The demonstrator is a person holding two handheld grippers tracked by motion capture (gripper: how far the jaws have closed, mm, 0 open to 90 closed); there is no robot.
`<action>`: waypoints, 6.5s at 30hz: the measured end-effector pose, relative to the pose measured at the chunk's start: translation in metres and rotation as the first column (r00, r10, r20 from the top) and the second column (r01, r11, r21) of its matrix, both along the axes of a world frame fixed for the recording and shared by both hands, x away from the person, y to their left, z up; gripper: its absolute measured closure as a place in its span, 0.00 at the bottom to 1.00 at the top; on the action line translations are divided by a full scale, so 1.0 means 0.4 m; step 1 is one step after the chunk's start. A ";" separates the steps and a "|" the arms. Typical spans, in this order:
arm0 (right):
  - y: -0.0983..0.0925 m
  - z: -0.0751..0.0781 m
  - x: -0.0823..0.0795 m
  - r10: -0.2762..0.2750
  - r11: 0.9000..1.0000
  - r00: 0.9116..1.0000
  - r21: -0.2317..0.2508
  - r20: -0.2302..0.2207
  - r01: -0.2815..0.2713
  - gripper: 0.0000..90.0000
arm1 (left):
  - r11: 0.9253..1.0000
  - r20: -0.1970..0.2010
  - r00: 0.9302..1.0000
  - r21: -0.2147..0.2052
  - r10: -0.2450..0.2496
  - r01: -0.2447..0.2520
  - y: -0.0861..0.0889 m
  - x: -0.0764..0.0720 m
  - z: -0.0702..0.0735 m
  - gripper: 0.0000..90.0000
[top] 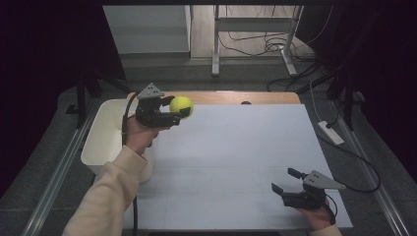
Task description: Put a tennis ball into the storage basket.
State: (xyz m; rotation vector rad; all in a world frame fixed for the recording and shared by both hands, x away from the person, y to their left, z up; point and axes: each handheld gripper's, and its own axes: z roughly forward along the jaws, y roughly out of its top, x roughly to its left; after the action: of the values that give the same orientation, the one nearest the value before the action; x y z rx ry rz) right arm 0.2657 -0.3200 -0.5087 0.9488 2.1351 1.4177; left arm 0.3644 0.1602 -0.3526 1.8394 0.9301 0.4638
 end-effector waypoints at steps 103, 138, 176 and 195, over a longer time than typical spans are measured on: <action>0.000 -0.001 0.000 -0.006 1.000 1.000 -0.001 0.003 0.006 0.15 | 0.900 -0.149 0.889 0.126 0.434 -0.418 0.317 0.048 -0.096 0.30; -0.001 -0.002 -0.001 -0.008 1.000 1.000 -0.004 0.001 0.008 0.15 | 0.972 -0.141 0.962 0.033 0.233 -0.231 0.238 -0.018 -0.066 0.12; -0.002 -0.001 -0.006 -0.013 1.000 1.000 -0.005 0.005 0.013 0.15 | 0.993 -0.035 0.994 -0.057 -0.101 0.099 0.078 -0.186 -0.095 0.12; -0.004 0.001 -0.009 -0.013 1.000 1.000 -0.008 0.007 0.013 0.15 | 0.975 -0.001 0.978 -0.075 -0.208 0.208 -0.002 -0.284 -0.193 0.12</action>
State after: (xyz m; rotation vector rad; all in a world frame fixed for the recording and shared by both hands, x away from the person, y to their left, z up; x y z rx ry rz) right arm 0.2622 -0.3214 -0.5082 0.9519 2.1235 1.4037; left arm 0.2509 0.1595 -0.4298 1.8480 0.7405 0.2879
